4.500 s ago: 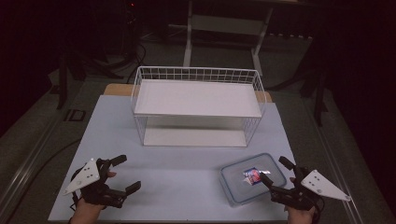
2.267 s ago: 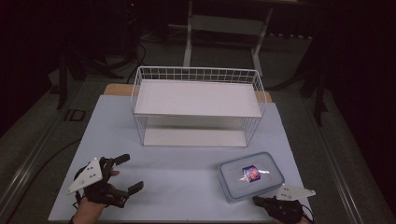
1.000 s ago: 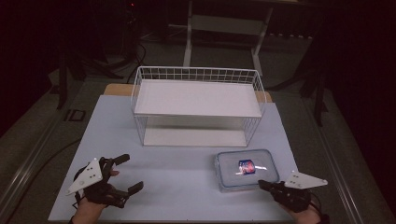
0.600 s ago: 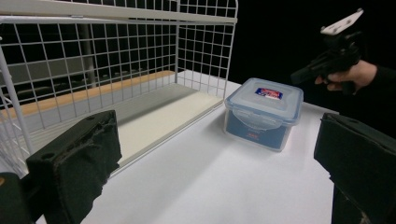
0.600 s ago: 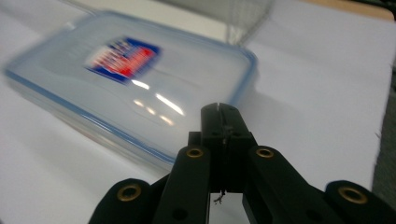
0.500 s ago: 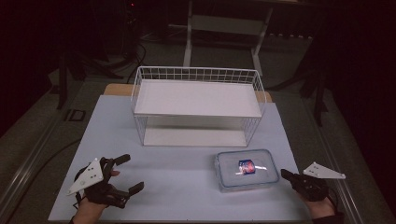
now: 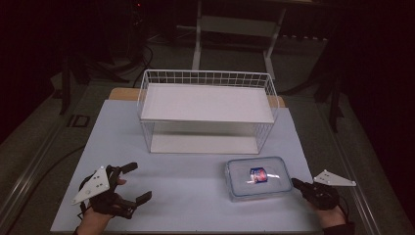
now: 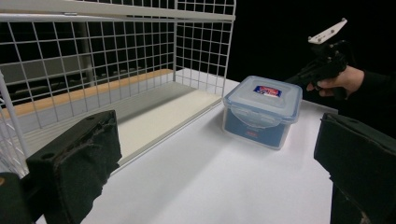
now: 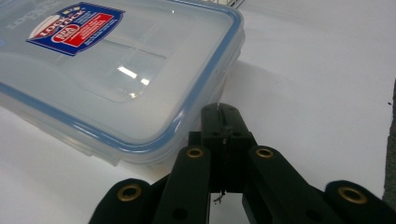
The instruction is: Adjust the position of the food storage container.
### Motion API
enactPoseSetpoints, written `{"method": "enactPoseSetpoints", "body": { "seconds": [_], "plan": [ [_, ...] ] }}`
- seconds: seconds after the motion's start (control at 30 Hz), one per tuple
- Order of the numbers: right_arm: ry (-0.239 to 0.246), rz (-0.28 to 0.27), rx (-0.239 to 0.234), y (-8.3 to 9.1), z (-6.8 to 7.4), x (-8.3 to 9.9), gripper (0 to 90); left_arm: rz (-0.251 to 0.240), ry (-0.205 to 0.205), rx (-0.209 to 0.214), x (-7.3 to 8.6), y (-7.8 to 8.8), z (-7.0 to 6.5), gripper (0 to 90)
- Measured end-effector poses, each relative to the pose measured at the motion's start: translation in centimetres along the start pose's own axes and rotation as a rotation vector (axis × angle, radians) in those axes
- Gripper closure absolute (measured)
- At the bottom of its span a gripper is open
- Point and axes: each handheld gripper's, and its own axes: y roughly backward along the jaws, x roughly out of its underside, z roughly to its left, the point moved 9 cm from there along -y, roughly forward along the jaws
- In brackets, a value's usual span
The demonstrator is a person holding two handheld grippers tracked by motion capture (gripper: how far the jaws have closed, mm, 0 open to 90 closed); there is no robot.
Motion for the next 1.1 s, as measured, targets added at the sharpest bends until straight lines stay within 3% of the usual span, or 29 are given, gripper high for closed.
{"method": "enactPoseSetpoints", "body": {
  "seconds": [0.17, 0.6, 0.83, 1.1],
  "plan": [
    [-0.024, 0.004, -0.001, -0.4, -0.1, 0.1, 90.0, -0.002, 0.002, 0.000, 0.0, 0.0, 0.0, 0.6],
    [0.028, 0.014, -0.112, -2.1, 4.2, -1.4, 90.0, -0.001, -0.002, 0.005, 0.0, 0.0, -0.1, 0.6],
    [0.010, 0.032, -0.099, -3.0, 4.1, -1.4, 90.0, 0.007, -0.005, 0.008, 0.1, 0.0, -0.2, 0.6],
    [0.023, 0.036, -0.144, -3.7, 5.6, -1.9, 90.0, 0.014, -0.007, 0.010, 0.1, -0.2, -0.3, 0.6]
  ]
}}
